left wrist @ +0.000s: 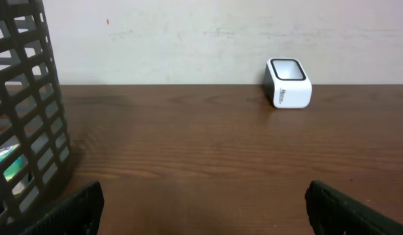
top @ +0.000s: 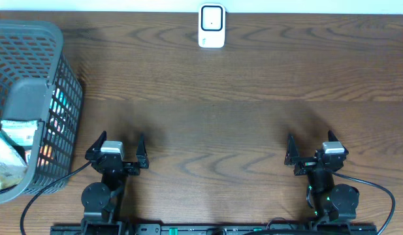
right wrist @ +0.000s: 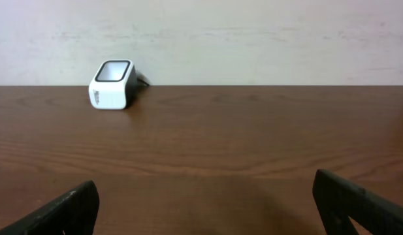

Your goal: Scan the item barcode

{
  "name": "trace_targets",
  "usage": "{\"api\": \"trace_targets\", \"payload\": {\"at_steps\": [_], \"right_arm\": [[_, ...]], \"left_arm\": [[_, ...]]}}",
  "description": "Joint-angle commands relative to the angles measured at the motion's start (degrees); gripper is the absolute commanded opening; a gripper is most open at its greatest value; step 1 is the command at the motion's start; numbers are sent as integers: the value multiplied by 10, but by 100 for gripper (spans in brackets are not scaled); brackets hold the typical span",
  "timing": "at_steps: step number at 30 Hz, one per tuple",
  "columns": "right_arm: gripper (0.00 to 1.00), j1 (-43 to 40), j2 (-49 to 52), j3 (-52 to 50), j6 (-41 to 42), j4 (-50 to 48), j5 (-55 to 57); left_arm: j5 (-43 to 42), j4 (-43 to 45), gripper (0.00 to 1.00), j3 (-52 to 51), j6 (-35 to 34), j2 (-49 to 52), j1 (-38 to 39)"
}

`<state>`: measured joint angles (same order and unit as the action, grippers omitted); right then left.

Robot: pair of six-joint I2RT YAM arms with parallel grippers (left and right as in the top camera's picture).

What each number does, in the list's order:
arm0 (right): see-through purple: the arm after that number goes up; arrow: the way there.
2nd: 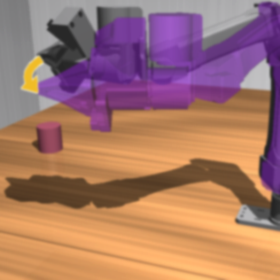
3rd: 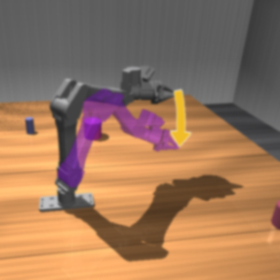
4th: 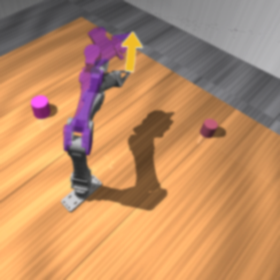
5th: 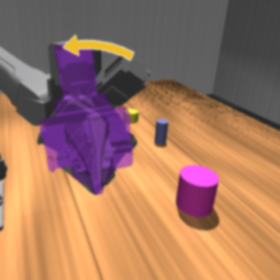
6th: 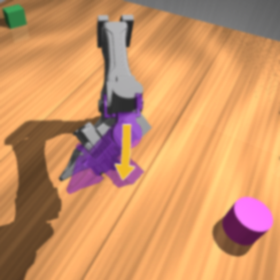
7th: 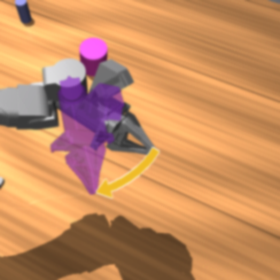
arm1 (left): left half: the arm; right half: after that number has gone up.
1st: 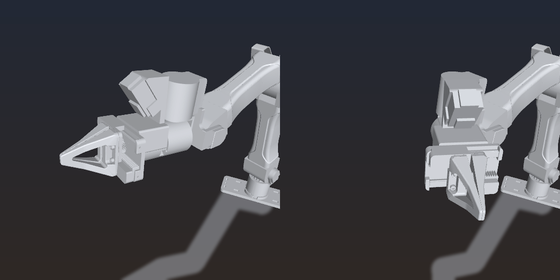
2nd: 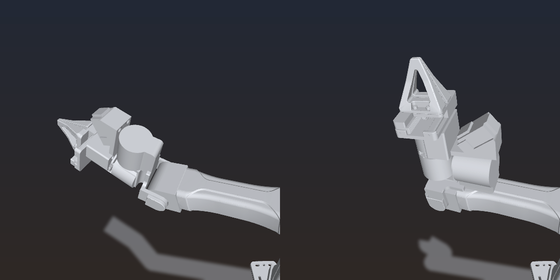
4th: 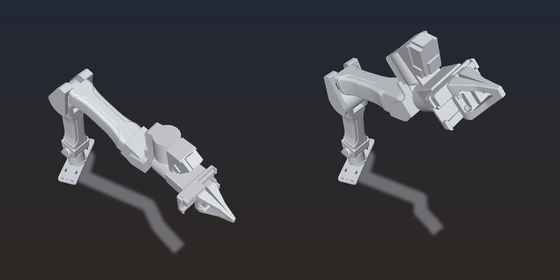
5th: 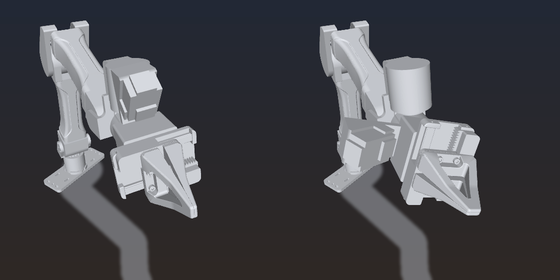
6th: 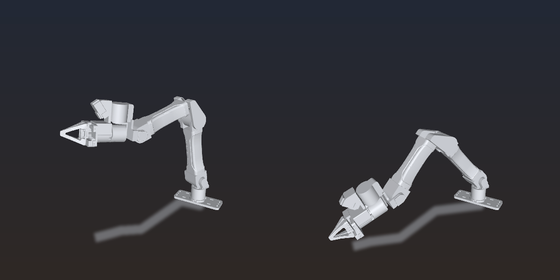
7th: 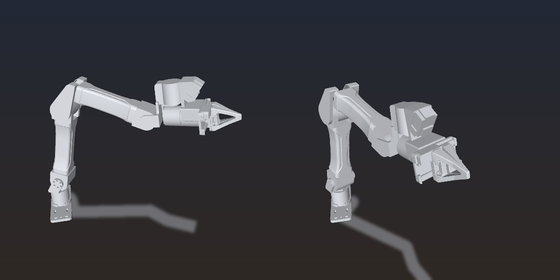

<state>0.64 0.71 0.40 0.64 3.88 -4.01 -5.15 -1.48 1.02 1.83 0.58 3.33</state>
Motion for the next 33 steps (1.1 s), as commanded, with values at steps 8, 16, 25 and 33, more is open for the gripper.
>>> {"api": "trace_targets", "payload": {"at_steps": [8, 16, 25, 33], "right_arm": [[99, -3, -3, -1, 6, 2, 5], [99, -3, -3, -1, 6, 2, 5], [99, -3, -3, -1, 6, 2, 5], [99, -3, -3, -1, 6, 2, 5]], "left_arm": [[-1, -23, 98, -8, 9, -3, 2], [-1, -23, 98, -8, 9, -3, 2], [-1, -23, 98, -8, 9, -3, 2], [-32, -21, 98, -8, -5, -3, 3]]}}
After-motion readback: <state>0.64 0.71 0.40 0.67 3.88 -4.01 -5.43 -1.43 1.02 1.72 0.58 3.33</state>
